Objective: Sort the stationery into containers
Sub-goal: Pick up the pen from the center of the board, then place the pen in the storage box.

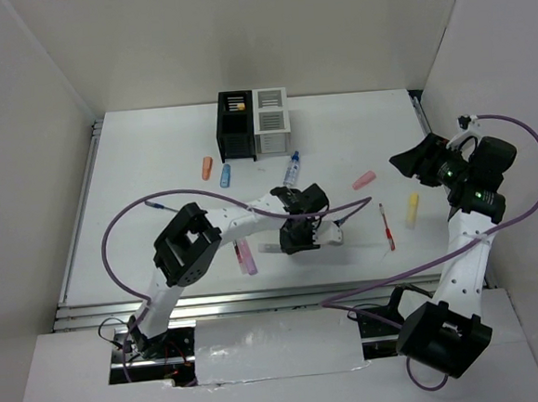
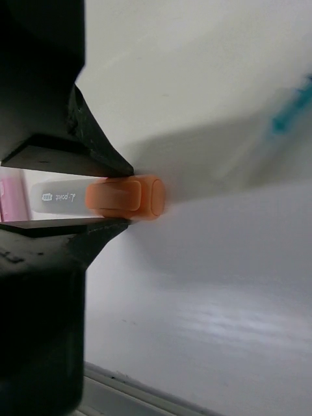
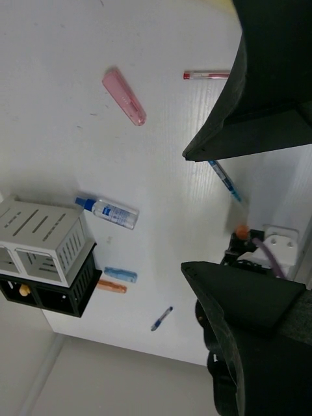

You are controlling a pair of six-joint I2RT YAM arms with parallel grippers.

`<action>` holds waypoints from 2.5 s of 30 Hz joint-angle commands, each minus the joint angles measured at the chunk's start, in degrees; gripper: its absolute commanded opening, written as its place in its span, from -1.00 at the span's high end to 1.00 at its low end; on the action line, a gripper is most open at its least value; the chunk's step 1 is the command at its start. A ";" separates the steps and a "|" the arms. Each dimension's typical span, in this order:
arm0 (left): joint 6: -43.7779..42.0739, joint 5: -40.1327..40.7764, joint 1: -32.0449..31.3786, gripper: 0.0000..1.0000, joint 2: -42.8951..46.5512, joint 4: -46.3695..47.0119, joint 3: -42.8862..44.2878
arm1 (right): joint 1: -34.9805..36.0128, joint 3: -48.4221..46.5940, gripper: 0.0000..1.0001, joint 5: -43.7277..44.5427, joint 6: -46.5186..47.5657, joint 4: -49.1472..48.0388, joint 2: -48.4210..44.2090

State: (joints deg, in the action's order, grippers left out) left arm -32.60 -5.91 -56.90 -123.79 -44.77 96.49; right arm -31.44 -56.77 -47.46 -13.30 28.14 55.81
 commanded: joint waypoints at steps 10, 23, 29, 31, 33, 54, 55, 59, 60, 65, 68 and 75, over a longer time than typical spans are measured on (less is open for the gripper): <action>15.44 -14.95 22.15 1.00 16.73 2.41 4.55 | -0.90 0.26 -0.43 -4.92 -12.45 -12.85 -1.15; 47.34 -15.90 44.42 1.00 15.26 75.16 -2.73 | -0.90 0.61 -0.43 -2.28 -10.96 -13.81 4.30; 56.07 -18.61 47.41 1.00 2.07 87.40 7.55 | 0.15 -0.18 -0.43 -0.79 -9.38 -14.08 6.33; 55.37 -19.22 47.32 1.00 -1.18 89.50 8.97 | 1.03 -0.36 -0.43 -0.62 -8.94 -14.08 7.03; 53.43 -18.53 47.15 1.00 -3.21 90.82 10.30 | 1.90 -0.18 -0.43 -0.35 -8.50 -14.60 7.47; 44.12 -13.33 46.27 0.80 -18.24 93.03 24.62 | 7.10 -1.41 -0.44 2.55 -6.47 -15.40 12.39; 43.85 -12.99 46.18 0.80 -19.03 92.94 24.97 | 7.10 -1.41 -0.44 2.46 -6.48 -15.48 12.57; 43.32 -12.02 46.18 0.49 -20.88 92.23 26.30 | 7.45 -1.23 -0.45 2.46 -6.21 -15.92 12.57; 43.06 -12.10 46.09 0.31 -20.97 92.06 26.12 | 7.80 -1.32 -0.45 2.46 -5.78 -15.58 12.57; 42.88 -12.98 46.36 -0.35 -18.43 93.02 21.74 | 7.89 -2.29 -0.47 2.38 -4.72 -14.52 12.65; 43.06 -13.51 46.71 -0.55 -14.65 94.34 17.79 | 7.97 -2.55 -0.48 2.20 -4.37 -14.34 12.22; 37.79 -22.89 48.64 -0.40 7.19 84.46 6.52 | 9.55 -4.39 -0.45 1.14 0.90 -9.87 10.11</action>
State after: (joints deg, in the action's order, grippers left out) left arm 10.13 -21.69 -9.47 -131.44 40.32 103.18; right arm -23.40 -57.71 -45.34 -16.58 16.67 68.29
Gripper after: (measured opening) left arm 0.708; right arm 0.729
